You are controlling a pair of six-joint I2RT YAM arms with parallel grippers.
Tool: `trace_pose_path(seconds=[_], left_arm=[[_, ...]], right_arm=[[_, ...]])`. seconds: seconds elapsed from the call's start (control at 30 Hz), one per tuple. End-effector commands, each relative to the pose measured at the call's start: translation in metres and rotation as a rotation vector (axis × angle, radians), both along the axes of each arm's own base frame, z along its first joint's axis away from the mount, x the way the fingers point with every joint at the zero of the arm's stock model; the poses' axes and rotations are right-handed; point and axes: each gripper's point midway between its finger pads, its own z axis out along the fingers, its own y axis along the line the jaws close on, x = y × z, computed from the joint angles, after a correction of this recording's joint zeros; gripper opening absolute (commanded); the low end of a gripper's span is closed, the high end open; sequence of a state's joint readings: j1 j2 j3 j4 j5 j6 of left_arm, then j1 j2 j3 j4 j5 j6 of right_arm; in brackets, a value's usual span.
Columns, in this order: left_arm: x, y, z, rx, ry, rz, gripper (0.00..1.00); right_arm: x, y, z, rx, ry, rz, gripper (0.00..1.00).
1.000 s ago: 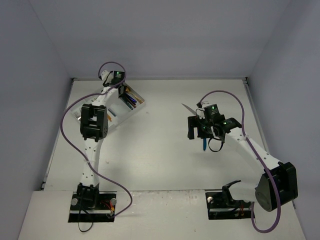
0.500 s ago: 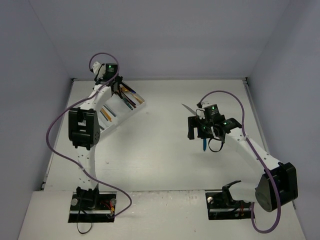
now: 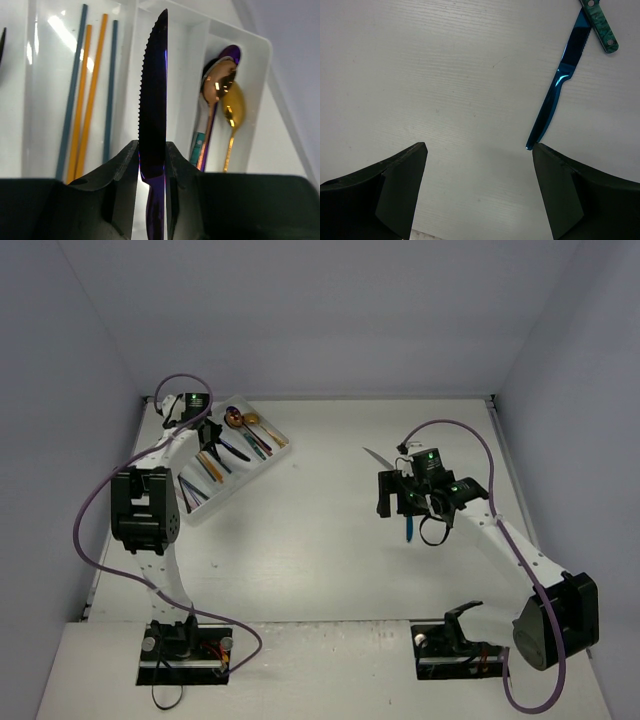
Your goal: Sort the eating utensils into containers
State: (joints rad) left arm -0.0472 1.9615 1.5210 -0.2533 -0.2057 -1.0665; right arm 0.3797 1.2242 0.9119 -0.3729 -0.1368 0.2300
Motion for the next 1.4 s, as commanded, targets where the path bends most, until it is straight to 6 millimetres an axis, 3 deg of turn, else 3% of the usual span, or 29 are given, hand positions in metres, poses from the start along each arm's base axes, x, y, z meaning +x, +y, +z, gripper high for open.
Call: trace_pose_path(seconds=[0.0, 0.07, 0.33, 0.47, 0.6, 0.7, 0.83, 0.97, 1.07, 1.1, 1.2, 1.37], left_arm=[[0.016, -0.007, 0.035, 0.006, -0.074, -0.079, 0.02], [0.017, -0.006, 0.015, 0.011, -0.004, -0.094, 0.11], [0.019, -0.003, 0.014, 0.045, 0.036, -0.136, 0.37], [0.016, -0.006, 0.026, 0.049, 0.026, -0.177, 0.44], [0.009, -0.021, 0.056, 0.055, -0.027, -0.27, 0.46], [-0.008, -0.048, 0.085, 0.07, -0.07, -0.424, 0.46], [-0.05, -0.089, 0.119, 0.098, -0.126, -0.602, 0.46], [-0.1, -0.132, 0.117, 0.089, -0.124, -0.782, 0.47], [-0.13, -0.146, 0.105, 0.067, -0.101, -0.868, 0.46], [-0.139, -0.152, 0.109, 0.055, -0.116, -0.897, 0.46], [-0.163, -0.156, 0.101, 0.058, -0.096, -0.949, 0.47], [-0.18, -0.155, 0.092, 0.059, -0.07, -0.98, 0.47]], right_arm=[[0.009, -0.004, 0.018, 0.01, -0.071, -0.03, 0.84], [0.008, -0.007, 0.018, 0.008, -0.076, -0.052, 0.84], [0.007, -0.016, 0.02, 0.002, -0.086, -0.125, 0.84], [0.005, -0.021, 0.015, -0.002, -0.066, -0.191, 0.84], [-0.001, -0.04, -0.005, -0.06, -0.011, -0.31, 0.84], [-0.006, -0.056, -0.022, -0.095, 0.04, -0.385, 0.84], [-0.01, -0.071, -0.044, -0.111, 0.117, -0.443, 0.82], [-0.001, -0.074, -0.049, -0.116, 0.134, -0.44, 0.78], [0.009, -0.068, -0.06, -0.095, 0.173, -0.412, 0.76], [0.012, -0.065, -0.066, -0.093, 0.189, -0.405, 0.75], [0.018, -0.061, -0.081, -0.093, 0.218, -0.4, 0.72], [0.033, -0.058, -0.096, -0.094, 0.23, -0.412, 0.68]])
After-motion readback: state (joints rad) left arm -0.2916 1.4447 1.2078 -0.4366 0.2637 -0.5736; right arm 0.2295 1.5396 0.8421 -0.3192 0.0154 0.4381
